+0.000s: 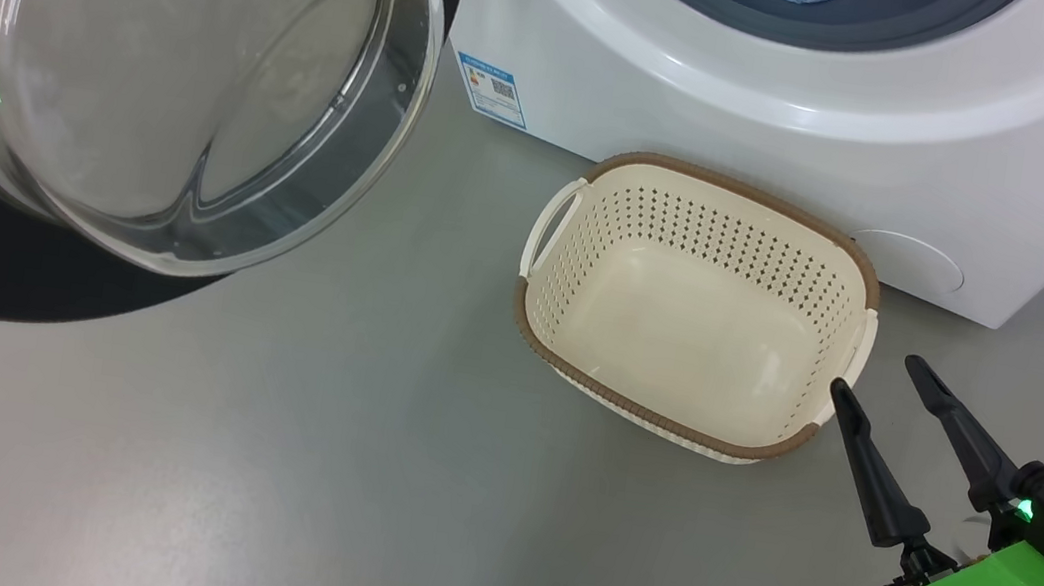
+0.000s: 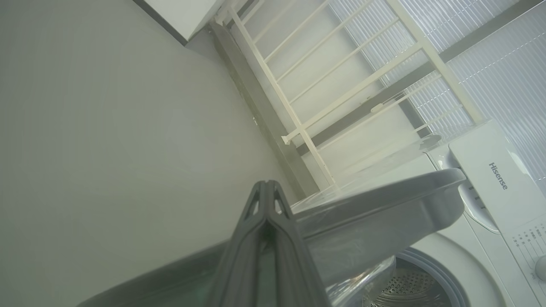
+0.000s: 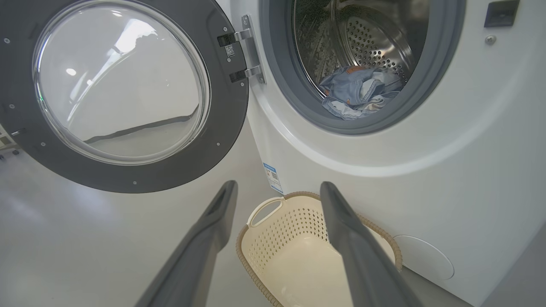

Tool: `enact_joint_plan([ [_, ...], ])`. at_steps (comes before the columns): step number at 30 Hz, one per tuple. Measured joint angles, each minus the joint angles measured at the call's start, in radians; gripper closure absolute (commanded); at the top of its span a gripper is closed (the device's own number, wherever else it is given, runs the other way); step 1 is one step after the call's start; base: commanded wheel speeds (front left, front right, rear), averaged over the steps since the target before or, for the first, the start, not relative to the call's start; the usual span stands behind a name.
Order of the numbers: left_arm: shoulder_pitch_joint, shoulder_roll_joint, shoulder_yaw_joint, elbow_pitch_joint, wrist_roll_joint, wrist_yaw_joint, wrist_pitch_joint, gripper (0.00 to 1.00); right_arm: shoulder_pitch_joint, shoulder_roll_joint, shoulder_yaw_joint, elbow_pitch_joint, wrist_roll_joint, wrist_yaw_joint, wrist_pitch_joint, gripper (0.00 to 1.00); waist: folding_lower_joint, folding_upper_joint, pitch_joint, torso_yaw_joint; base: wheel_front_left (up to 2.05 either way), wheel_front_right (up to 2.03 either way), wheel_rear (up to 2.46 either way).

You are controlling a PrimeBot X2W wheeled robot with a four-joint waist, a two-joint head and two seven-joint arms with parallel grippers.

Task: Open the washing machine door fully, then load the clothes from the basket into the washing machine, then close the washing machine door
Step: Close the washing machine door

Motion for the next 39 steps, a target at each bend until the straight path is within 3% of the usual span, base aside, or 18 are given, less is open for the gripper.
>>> enact_joint_plan([
  [24,-0.033,0.038,-0.076,0.035,-0.028,0.0,0.22,1.0,-0.017,-0.029,0.001,-0.005,-0.012,0.0,0.0,0.0,0.0,0.0,0.008,0.005,0.0,0.0,0.0],
  [39,-0.007,0.055,-0.116,-0.013,-0.069,0.0,0.398,1.0,-0.016,-0.025,0.007,-0.006,-0.097,0.0,0.0,0.0,0.0,0.0,-0.031,0.006,0.0,0.0,0.0],
])
